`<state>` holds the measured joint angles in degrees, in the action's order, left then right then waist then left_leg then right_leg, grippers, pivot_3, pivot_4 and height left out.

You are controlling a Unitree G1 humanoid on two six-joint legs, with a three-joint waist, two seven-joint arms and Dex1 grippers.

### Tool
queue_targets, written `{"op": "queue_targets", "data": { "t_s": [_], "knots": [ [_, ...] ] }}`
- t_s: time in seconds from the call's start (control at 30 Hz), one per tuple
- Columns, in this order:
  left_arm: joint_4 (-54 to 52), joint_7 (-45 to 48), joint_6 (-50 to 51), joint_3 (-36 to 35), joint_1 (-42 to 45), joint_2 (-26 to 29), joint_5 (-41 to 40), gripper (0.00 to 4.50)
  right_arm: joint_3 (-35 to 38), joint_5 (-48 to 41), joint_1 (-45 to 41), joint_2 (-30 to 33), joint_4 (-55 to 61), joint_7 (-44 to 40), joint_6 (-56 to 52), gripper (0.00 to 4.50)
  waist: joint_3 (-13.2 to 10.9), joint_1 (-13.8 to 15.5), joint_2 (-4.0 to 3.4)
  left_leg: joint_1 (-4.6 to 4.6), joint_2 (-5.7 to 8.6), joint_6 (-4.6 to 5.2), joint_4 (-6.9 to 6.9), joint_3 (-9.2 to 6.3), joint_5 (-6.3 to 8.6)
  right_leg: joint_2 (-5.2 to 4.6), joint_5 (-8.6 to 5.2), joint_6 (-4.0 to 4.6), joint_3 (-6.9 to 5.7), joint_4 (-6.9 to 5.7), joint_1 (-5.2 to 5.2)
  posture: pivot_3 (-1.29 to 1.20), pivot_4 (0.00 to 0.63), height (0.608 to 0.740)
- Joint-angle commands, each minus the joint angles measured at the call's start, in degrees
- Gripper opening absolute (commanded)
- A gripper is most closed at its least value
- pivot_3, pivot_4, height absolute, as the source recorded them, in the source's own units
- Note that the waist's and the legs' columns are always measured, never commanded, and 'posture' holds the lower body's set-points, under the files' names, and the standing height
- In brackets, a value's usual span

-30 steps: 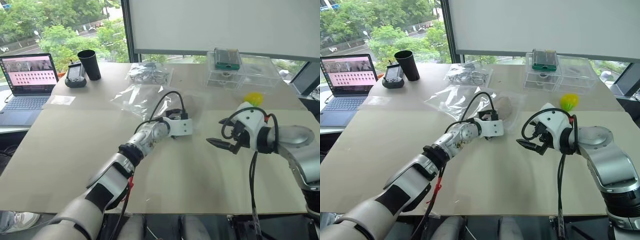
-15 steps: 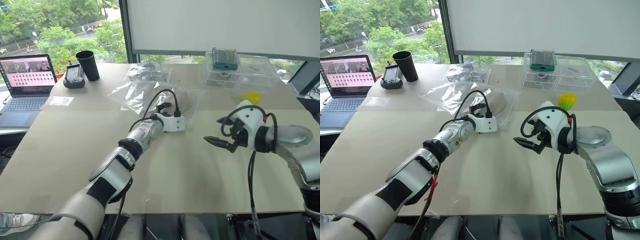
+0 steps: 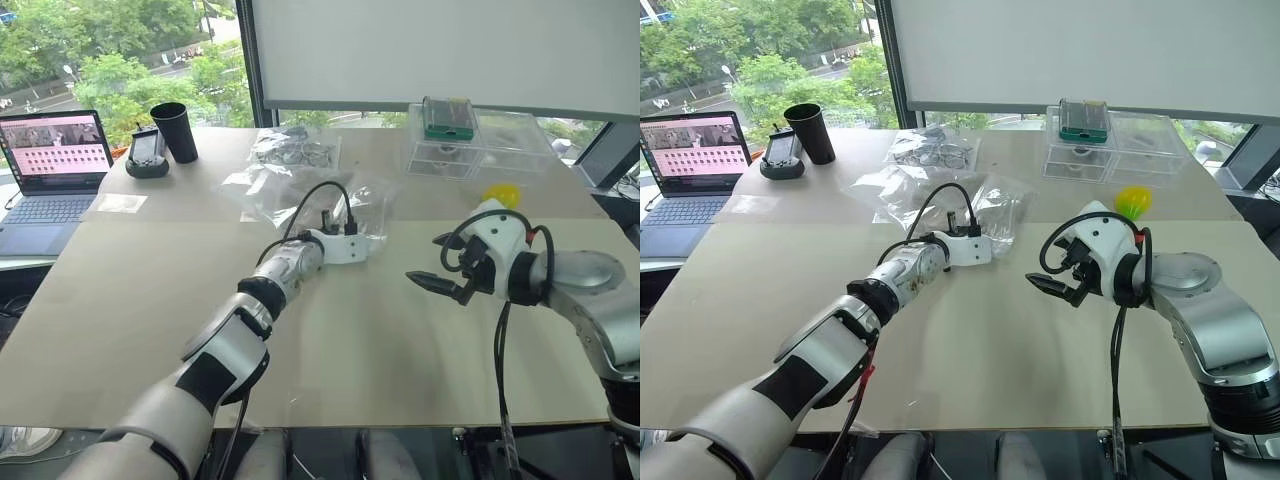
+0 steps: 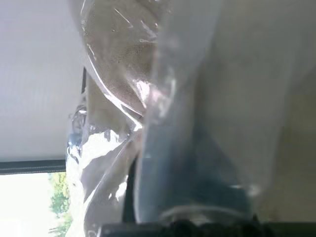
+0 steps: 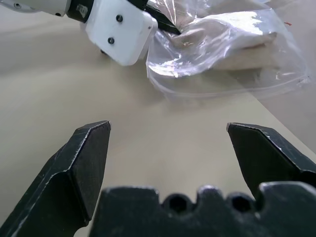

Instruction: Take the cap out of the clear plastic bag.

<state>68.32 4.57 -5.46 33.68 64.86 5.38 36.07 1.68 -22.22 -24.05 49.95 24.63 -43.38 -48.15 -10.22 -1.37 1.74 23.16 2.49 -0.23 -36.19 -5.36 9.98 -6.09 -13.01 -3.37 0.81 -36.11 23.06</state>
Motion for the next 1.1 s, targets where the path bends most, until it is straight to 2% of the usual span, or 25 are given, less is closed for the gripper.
{"op": "queue_targets", "data": {
  "t_s": [0.03,0.17,0.4,0.5,0.6,0.67,0.8,0.9,1.1],
  "knots": [
    [1.9,-1.6,-2.5,1.2,-3.2,2.4,1.8,0.03,2.2,-0.6,-0.8,0.4,2.4,0.7,-0.4,4.5,0.0,0.0,-0.03,0.0,0.0,0.0,0.0,0.0,0.0,0.0,0.0,0.0,0.0,0.0,0.0,0.0,0.15,0.74],
    [-3.1,-6.7,-11.5,1.7,-5.8,7.6,3.2,0.03,1.6,-0.8,-1.2,0.0,2.4,1.1,-0.3,4.5,0.1,-0.3,-0.04,-0.02,-0.02,0.0,0.01,0.0,0.0,0.0,0.0,0.0,0.01,-0.02,0.02,0.0,0.15,0.74],
    [-17.4,-9.5,-28.2,-0.2,-13.9,24.4,4.0,0.03,-0.4,-0.5,-3.8,-2.4,1.5,2.4,0.2,4.5,0.1,-1.5,-0.05,-0.01,-0.2,-0.03,0.2,0.27,0.02,0.05,0.04,0.07,0.18,-0.03,0.28,0.0,0.15,0.74],
    [-19.6,-10.2,-33.1,-1.1,-14.7,29.7,4.4,0.03,-0.7,0.0,-4.7,-3.2,0.5,3.0,0.6,4.5,0.1,-0.6,-0.04,0.02,-0.18,-0.04,0.22,0.29,0.02,0.07,0.09,0.15,0.18,-0.07,0.33,0.0,0.15,0.74],
    [-19.8,-14.0,-42.7,-1.5,-14.0,35.9,6.3,0.03,-1.5,0.6,-5.8,-4.1,-0.9,3.3,1.2,4.5,0.0,-0.1,0.01,0.19,-0.13,-0.04,0.19,0.28,0.02,0.05,0.11,0.16,0.18,-0.01,0.43,0.0,0.15,0.74],
    [-19.0,-16.8,-48.2,-1.3,-13.2,38.2,7.9,0.03,-1.9,1.1,-6.3,-4.5,-1.9,3.2,1.7,4.5,0.0,0.4,0.03,0.29,-0.12,-0.04,0.2,0.28,0.02,0.03,0.31,0.49,0.18,-0.02,0.59,0.0,0.15,0.74],
    [-17.0,-25.3,-58.2,-0.4,-12.0,40.2,12.6,0.03,-2.2,1.8,-6.6,-4.8,-3.1,3.0,2.6,4.5,0.0,1.4,0.03,0.69,-0.05,-0.05,0.15,0.33,0.01,-0.02,0.39,0.58,0.2,-0.16,1.06,0.0,0.15,0.74],
    [-16.7,-35.7,-63.7,0.9,-11.5,41.7,19.9,0.03,-2.1,2.3,-6.8,-4.6,-3.8,3.0,3.0,4.5,0.0,1.7,0.04,0.74,0.02,-0.04,0.11,0.34,0.01,-0.08,0.42,0.53,0.2,-0.13,1.05,0.0,0.15,0.74],
    [-12.3,-52.8,-62.1,9.3,-7.4,39.7,35.1,0.03,-1.6,2.8,-6.2,-3.9,-4.1,2.5,3.2,4.5,0.0,1.8,0.05,0.74,0.01,-0.04,0.08,0.42,0.01,-0.08,0.45,0.45,0.2,-0.14,1.04,0.0,0.15,0.74]
  ]
}}
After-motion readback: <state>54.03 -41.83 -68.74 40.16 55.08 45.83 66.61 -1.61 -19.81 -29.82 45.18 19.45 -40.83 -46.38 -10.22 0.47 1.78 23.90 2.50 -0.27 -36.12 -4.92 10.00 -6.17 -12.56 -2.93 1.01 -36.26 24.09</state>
